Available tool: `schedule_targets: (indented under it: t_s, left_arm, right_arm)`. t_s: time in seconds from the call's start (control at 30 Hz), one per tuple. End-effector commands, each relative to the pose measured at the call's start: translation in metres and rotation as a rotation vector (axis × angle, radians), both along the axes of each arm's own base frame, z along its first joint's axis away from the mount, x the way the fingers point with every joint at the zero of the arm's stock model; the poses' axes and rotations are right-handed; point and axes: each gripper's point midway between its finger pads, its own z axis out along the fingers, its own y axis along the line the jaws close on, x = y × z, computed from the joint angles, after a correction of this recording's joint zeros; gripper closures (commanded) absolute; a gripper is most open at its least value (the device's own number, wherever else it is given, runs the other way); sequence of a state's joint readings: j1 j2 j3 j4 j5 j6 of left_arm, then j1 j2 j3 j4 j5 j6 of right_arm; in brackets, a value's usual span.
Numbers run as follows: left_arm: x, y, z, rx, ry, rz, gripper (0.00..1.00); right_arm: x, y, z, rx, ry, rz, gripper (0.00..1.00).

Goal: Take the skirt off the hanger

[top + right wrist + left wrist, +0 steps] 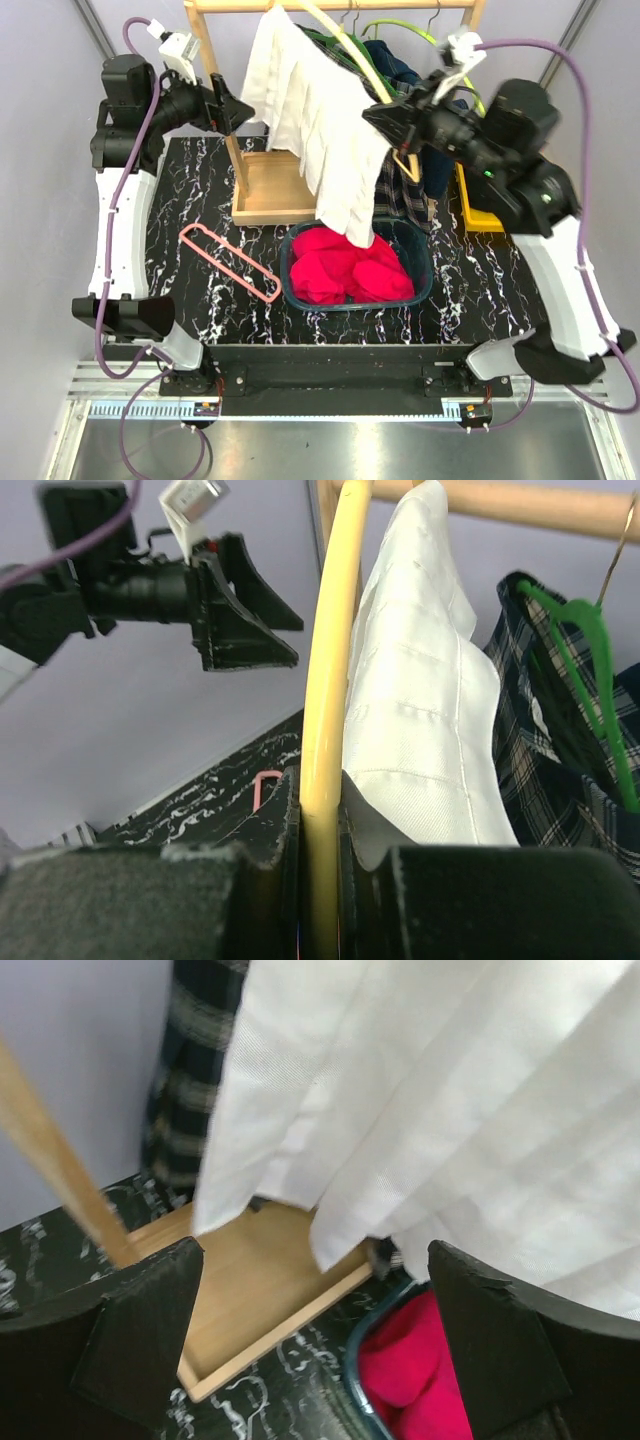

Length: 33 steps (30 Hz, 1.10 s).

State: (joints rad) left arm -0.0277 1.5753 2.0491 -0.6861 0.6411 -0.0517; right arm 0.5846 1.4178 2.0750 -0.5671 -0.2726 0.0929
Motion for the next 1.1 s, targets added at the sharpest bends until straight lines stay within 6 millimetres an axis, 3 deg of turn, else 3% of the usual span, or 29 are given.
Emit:
schedule_targets:
  t_s: [0.0,0.13,0.33,0.63,0.77,1.07]
  left_arm:
    - [-0.033,-0.041,0.037,-0.110,-0.031,-0.218,0.01]
    - [-0.045,-0.061,0.046,-0.164,-0.018,-0.324,0.01]
    - [-0.041,-0.065,0.047,-0.190,-0.012,-0.349,0.01]
    - [-0.036,-0.086,0.019,-0.222,0.073,-0.436,0.01]
    - [-0.026,-0.097,-0.005,-0.183,0.065,-0.402,0.01]
    - [-0.009,-0.114,0.003,-0.262,0.087,-0.431,0.01]
  right_arm:
    - [-0.024,-0.012,0.048,0.099,-0.135,0.011,1.00]
    - [-0.026,-0.016,0.049,0.102,-0.129,0.001,1.00]
    - [-0.029,-0.014,0.047,0.111,-0.109,0.015,1.00]
    - [-0.038,-0.012,0.063,0.147,-0.119,0.056,1.00]
    - [-0.045,-0.009,0.072,0.171,-0.119,0.091,1.00]
    - [-0.050,-0.006,0.070,0.187,-0.091,0.122,1.00]
